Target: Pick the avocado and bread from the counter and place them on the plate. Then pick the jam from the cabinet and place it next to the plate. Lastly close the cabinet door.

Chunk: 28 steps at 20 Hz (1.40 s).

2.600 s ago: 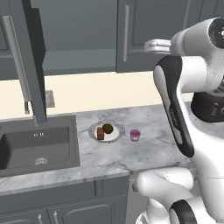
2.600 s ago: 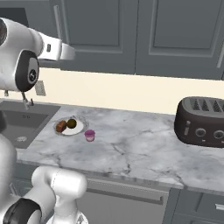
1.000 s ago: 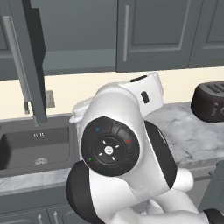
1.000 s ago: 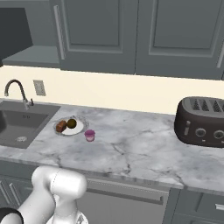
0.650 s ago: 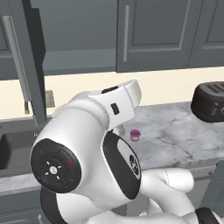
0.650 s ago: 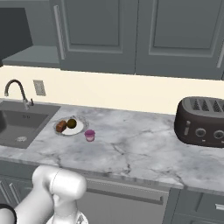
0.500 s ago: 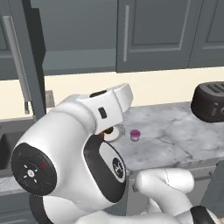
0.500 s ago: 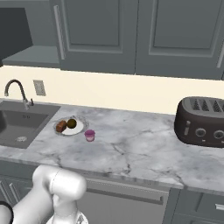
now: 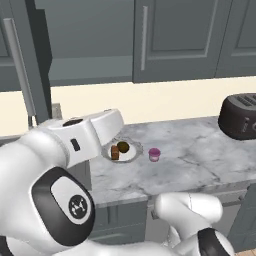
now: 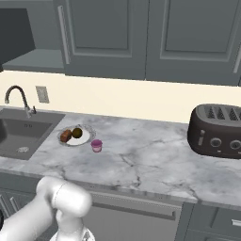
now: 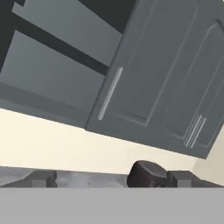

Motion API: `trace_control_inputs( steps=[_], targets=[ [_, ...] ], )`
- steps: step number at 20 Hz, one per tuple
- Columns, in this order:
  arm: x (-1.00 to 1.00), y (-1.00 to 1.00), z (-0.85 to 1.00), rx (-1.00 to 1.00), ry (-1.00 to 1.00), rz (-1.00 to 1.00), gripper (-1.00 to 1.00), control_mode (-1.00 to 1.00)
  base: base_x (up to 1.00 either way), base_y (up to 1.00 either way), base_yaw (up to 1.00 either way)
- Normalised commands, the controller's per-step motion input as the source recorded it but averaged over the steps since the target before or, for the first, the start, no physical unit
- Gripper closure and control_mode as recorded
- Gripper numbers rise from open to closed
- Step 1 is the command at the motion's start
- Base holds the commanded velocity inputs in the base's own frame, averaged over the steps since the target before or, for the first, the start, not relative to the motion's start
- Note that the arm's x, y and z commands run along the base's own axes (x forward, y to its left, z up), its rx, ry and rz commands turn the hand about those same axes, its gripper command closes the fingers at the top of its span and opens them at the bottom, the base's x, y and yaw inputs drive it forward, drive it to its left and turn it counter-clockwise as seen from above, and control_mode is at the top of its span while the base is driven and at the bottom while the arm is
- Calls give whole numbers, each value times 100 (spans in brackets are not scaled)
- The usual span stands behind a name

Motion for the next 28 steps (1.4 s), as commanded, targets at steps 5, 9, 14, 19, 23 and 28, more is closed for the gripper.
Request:
trace_control_inputs(
  steps=[5,9,14,19,23,28],
  targets=[
    [20,55,-14,0,-1,-8,-100,-100,0,0,0],
    [25,63,-24,-2,-1,-3,-100,-100,0,0,0],
    [13,57,-34,-3,-4,0,-100,-100,0,0,0],
    [2,29,-42,-2,-6,0,-100,-100,0,0,0],
    [17,28,-14,0,-4,0,-100,-100,0,0,0],
    [46,42,-10,0,-1,0,-100,-100,0,0,0]
  ],
)
